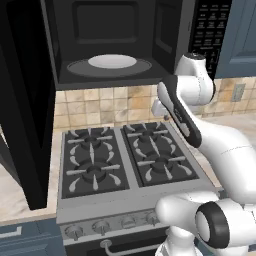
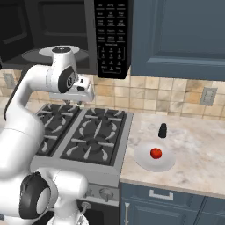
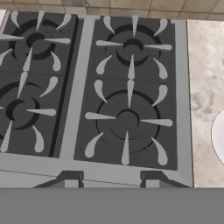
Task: Pick the tomato from the counter and place it in the microwave.
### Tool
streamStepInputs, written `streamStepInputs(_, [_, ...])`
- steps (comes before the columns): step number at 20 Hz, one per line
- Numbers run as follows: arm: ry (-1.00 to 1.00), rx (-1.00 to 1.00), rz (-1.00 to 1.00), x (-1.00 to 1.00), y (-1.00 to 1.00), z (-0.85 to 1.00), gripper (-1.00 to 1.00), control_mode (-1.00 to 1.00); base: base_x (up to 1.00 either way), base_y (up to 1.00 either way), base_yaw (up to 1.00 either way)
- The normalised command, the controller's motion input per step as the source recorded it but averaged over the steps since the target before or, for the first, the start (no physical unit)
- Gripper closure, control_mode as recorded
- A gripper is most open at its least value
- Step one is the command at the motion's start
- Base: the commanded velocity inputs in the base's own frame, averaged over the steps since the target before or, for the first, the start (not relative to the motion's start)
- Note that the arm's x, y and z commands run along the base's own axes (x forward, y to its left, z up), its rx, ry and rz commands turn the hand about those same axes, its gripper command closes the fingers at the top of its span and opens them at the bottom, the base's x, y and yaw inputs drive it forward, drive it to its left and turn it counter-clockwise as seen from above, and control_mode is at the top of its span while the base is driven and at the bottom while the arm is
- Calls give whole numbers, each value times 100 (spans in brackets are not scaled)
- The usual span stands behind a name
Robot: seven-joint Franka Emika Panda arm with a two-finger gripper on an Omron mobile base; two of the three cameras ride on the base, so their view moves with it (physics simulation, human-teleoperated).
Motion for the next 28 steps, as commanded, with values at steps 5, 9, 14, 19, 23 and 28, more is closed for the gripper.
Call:
streamStepInputs(5, [-2,2,-3,-27,-35,-10,-100,-100,0,0,0])
streamStepInputs(9, [-7,12,-15,-48,-96,-44,-100,-100,0,0,0])
streamStepInputs(14, [0,13,-19,-33,-100,-51,-100,-100,0,0,0])
streamStepInputs(19, [0,9,-22,0,-100,-41,-100,-100,0,0,0])
streamStepInputs(23, [0,3,-22,12,-100,-40,-100,-100,0,0,0])
streamStepInputs(28, [3,0,-25,47,-95,-48,-100,-100,0,0,0])
